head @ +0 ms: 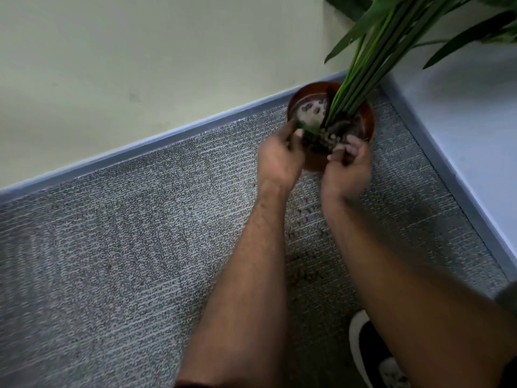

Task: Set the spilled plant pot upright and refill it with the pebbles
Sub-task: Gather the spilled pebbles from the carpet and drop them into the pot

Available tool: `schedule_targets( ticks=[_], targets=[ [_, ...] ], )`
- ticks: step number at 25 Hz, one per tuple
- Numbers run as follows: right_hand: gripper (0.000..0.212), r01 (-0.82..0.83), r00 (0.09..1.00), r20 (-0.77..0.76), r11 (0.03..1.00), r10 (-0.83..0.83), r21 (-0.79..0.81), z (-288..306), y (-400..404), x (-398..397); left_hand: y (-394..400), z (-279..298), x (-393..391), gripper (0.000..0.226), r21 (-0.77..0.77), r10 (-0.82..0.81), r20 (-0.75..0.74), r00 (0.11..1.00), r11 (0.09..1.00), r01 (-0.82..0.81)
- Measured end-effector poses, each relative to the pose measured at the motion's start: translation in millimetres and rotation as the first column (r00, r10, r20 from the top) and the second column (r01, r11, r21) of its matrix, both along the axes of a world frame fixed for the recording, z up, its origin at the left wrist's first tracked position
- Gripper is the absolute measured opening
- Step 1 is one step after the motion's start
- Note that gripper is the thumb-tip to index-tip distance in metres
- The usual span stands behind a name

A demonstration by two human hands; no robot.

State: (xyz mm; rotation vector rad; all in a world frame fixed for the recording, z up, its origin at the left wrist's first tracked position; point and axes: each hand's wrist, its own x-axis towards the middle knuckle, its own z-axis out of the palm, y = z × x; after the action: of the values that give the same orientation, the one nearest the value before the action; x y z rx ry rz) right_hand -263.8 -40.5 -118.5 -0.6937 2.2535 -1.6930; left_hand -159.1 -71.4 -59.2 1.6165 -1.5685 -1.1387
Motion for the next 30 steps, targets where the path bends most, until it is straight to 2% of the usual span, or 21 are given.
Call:
schedule_targets(
  ticks=[2,3,4,5,7,8,9,10,11,13,16,18,20,21,23,26,28,30],
  targets=[
    [0.022,-0.085,0.988,-0.121,0.995,0.091,0.055,-5.4,15.0,9.0,25.4,-29.8,23.2,0.025,0.124,0.223,0.021,0.975,0.967,-0.224],
    [0.022,-0.188,0.968,-0.145,0.974,0.205,0.124,-10.6,23.7,14.4,39.2,-47.8,35.7,0.024,0.212,0.273,0.093,0.958,0.934,-0.287],
    [0.022,-0.314,0.930,-0.125,0.922,0.347,0.228,-18.2,32.3,18.2,52.8,-66.8,46.7,0.033,0.316,0.263,0.186,0.947,0.896,-0.311],
    [0.021,-0.445,0.868,-0.054,0.820,0.494,0.359,-29.1,41.0,21.6,67.4,-83.2,56.9,0.051,0.427,0.201,0.281,0.939,0.849,-0.310],
    [0.029,-0.621,0.706,0.181,0.475,0.685,0.623,-50.2,57.9,25.7,90.8,-106.7,70.9,0.085,0.595,0.019,0.379,0.925,0.760,-0.259],
    [0.038,-0.639,0.633,0.268,0.295,0.726,0.710,-58.6,66.9,26.5,100.5,-113.8,73.6,0.092,0.633,-0.077,0.399,0.914,0.744,-0.214],
    [0.049,-0.632,0.569,0.319,0.155,0.758,0.759,-64.3,74.9,27.0,107.7,-118.7,74.8,0.093,0.637,-0.159,0.413,0.897,0.754,-0.160],
    [0.059,-0.628,0.513,0.354,0.060,0.782,0.776,-67.5,81.8,28.1,112.0,-123.6,75.1,0.090,0.614,-0.218,0.429,0.876,0.782,-0.106],
    [0.068,-0.634,0.465,0.376,0.006,0.801,0.773,-68.5,87.3,30.9,113.7,-125.9,75.2,0.086,0.581,-0.257,0.444,0.858,0.812,-0.058],
    [0.074,-0.625,0.383,0.362,-0.050,0.850,0.779,-70.6,93.9,38.2,112.6,-131.6,75.6,0.078,0.530,-0.318,0.468,0.824,0.847,0.026],
    [0.068,-0.502,0.241,0.271,-0.119,0.932,0.857,-75.2,96.6,48.2,111.9,-138.2,75.7,0.054,0.492,-0.377,0.458,0.805,0.862,0.123],
    [0.059,-0.476,0.188,0.237,-0.123,0.953,0.871,-76.1,100.2,50.2,110.6,-138.9,76.2,0.051,0.492,-0.390,0.429,0.815,0.857,0.152],
    [0.042,-0.445,0.154,0.172,-0.087,0.973,0.891,-74.2,105.0,48.8,108.3,-142.0,77.6,0.054,0.491,-0.398,0.410,0.820,0.855,0.169],
    [0.035,-0.403,0.154,0.120,-0.049,0.981,0.914,-73.0,107.0,47.1,107.0,-143.0,78.3,0.054,0.492,-0.403,0.413,0.817,0.854,0.172],
    [0.037,-0.311,0.224,0.033,0.039,0.974,0.950,-71.8,109.1,42.9,105.3,-144.7,77.7,0.055,0.491,-0.422,0.439,0.793,0.852,0.181],
    [0.055,-0.258,0.373,0.067,0.034,0.925,0.966,-74.7,112.3,34.4,110.7,-143.9,72.8,0.071,0.516,-0.499,0.494,0.713,0.827,0.222],
    [0.051,-0.301,0.434,0.120,0.018,0.893,0.953,-79.2,116.7,32.2,116.7,-146.2,68.8,0.074,0.515,-0.512,0.512,0.690,0.826,0.231],
    [0.038,-0.428,0.440,0.167,0.042,0.882,0.903,-84.5,119.9,32.6,121.8,-149.0,66.1,0.071,0.513,-0.494,0.498,0.713,0.831,0.217]
  ],
)
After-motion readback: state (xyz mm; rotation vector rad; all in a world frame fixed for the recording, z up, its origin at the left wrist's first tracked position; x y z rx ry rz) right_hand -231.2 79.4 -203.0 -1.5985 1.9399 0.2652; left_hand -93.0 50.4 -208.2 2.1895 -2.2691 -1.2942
